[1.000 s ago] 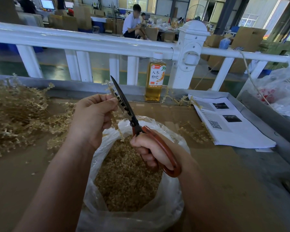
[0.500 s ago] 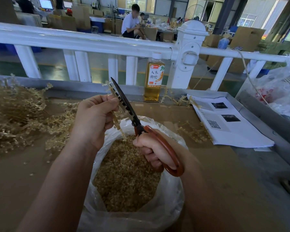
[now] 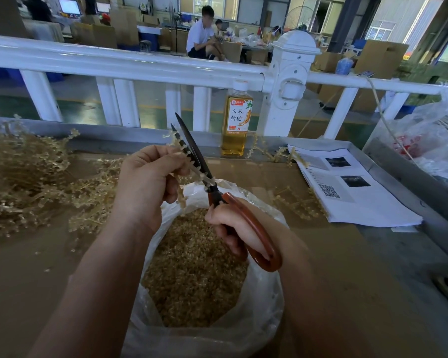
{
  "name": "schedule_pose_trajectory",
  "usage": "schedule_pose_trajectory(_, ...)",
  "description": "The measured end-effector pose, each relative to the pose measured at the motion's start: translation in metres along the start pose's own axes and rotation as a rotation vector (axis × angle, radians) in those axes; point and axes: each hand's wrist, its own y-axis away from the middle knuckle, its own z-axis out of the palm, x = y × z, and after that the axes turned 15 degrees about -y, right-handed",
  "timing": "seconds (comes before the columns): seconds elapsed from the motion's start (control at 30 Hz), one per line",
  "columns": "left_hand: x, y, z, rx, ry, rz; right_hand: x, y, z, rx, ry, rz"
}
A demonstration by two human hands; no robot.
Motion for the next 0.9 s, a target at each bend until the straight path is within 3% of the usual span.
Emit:
schedule_pose_trajectory(0.2,0.003,0.002,-0.001,0.027,-0.033,-0.009,0.009,0.000,0.001,-0.001,0.081,-0.057)
schedule_pose_trajectory(0.7,0.006,0.002,0.000,-0.096,-0.014,-0.067,0.009,0.006,-0.003,-0.002,0.093,-0.108)
schedule_pose_trajectory(0.9,0.007,0.002,-0.001,-0.156,0.040,-0.072,0.000,0.004,-0.004,-0.128,-0.072,-0.074)
